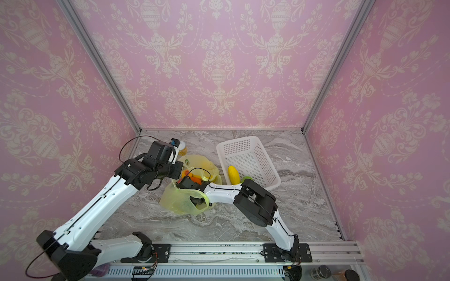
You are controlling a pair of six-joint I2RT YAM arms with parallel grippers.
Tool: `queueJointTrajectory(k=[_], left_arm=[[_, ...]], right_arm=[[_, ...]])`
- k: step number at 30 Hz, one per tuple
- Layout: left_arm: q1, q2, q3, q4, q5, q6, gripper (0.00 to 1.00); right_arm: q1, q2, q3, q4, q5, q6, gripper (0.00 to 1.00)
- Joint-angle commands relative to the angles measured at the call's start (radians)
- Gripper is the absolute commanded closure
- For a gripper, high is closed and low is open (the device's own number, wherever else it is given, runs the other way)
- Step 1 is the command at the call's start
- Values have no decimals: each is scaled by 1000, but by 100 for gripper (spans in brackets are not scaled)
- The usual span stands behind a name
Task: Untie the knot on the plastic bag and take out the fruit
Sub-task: 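Grasp the short yellow fruit inside the bag with the right gripper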
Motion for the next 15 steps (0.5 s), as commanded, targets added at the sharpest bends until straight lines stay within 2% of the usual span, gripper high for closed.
queueJointTrajectory(k=[1,8,15], left_arm=[[9,-5,-4,-10,-6,20,100],[9,-13,-8,-10,-25,19,100],[9,-5,-6,-15,-28,18,100]], right_arm=[[1,-103,-59,30,-8,22,57],[0,-293,-204,113,18,66,76],[0,-551,-414,229,27,116,79]])
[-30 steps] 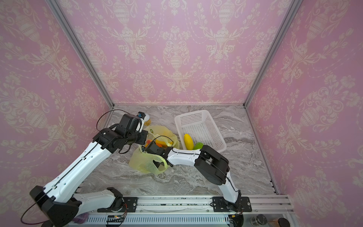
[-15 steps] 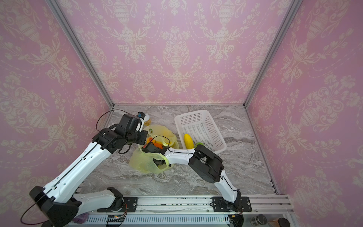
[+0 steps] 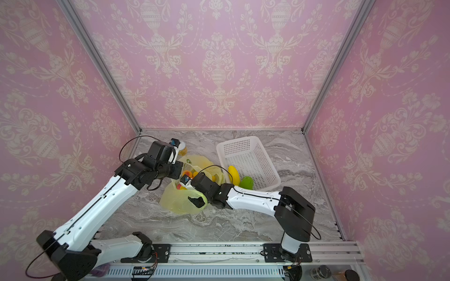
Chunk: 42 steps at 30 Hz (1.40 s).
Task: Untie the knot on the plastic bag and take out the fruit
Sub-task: 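Grasp the short yellow fruit inside the bag with the right gripper, then lift the yellow fruit out and carry it over the basket, then lower the yellow fruit into the basket and open the right gripper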
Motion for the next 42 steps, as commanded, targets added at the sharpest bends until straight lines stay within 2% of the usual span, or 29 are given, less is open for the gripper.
queueJointTrajectory(k=[1,9,13,18,20,22,24,26,31,37,42], left_arm=[[9,-8,-8,-13,-30,18,100],[10,2,-4,-16,-22,16,100],[10,-7,-8,-15,-35,18,100],[10,2,-7,-16,-23,17,100],[10,4,-5,-17,-19,16,100],[10,0,-8,-16,-24,17,100],[10,-4,-9,-15,-30,16,100],[10,-1,-8,-14,-33,16,100],[10,6,-6,-18,-28,16,100],[10,-2,-8,-17,-37,17,100],[10,2,-7,-18,-28,17,100]], right_arm=[[0,-124,-92,80,21,48,79],[-2,-465,-295,143,127,74,84],[-16,-611,-375,144,259,90,89],[-131,-748,-429,70,376,174,93],[-205,-801,-463,55,359,221,93],[-271,-845,-493,54,262,243,92],[-287,-864,-506,67,194,244,92],[-287,-864,-504,66,169,238,93],[-318,-814,-467,-36,407,297,93],[-492,-585,-374,-173,396,372,96],[-589,-361,-309,-187,357,359,100]])
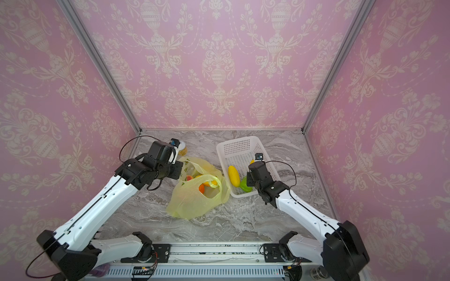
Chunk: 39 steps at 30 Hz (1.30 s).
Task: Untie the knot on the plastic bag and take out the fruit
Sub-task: 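Lower the yellow fruit into the basket and open the right gripper, then move the right gripper back into the bag mouth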
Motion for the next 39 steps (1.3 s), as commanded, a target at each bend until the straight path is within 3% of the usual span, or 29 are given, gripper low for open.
queueJointTrajectory(k=[1,9,11,13,18,23,28,32,39], left_arm=[[10,-4,-8,-16,-24,17,100],[10,-6,-10,-13,-19,16,100],[10,-7,-10,-15,-20,18,100],[10,-14,-12,-14,-25,18,100],[13,-8,-13,-12,-21,18,100],[13,-7,-11,-14,-16,18,100],[13,-7,-13,-13,-19,18,100],[13,1,-10,-15,-12,16,100],[17,2,-11,-14,-14,18,100]], right_arm=[[-44,102,53,-47,-3,12,100],[-147,299,115,-43,-82,14,100],[-149,322,135,-60,-89,12,91],[-149,330,140,-61,-92,11,74],[-152,336,145,-62,-96,11,50],[-152,316,128,-50,-102,10,38],[-151,211,69,-24,-112,13,34],[-132,23,-15,17,-160,13,36],[95,-308,-90,83,-175,-48,42]])
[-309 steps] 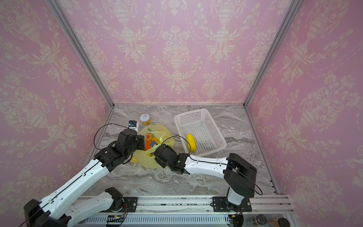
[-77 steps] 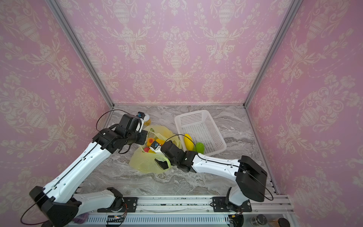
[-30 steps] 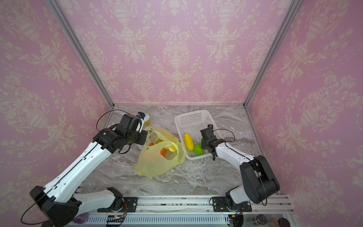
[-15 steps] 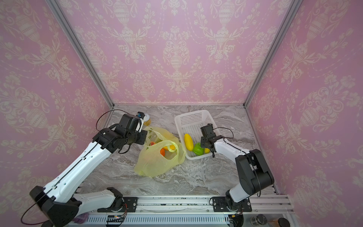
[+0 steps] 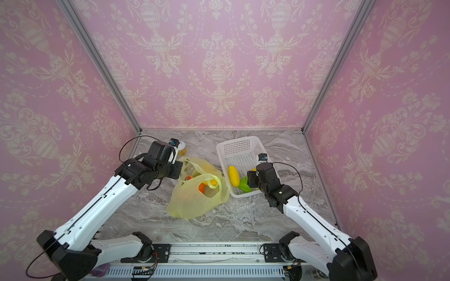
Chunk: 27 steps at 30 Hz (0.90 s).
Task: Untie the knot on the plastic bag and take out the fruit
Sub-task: 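Move the right gripper back into the bag mouth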
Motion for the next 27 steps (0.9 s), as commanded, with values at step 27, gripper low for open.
queueJointTrajectory(k=[27], left_arm=[[10,-13,-14,-11,-3,17,100]], right_arm=[[493,241,50,336,-211,-224,47]])
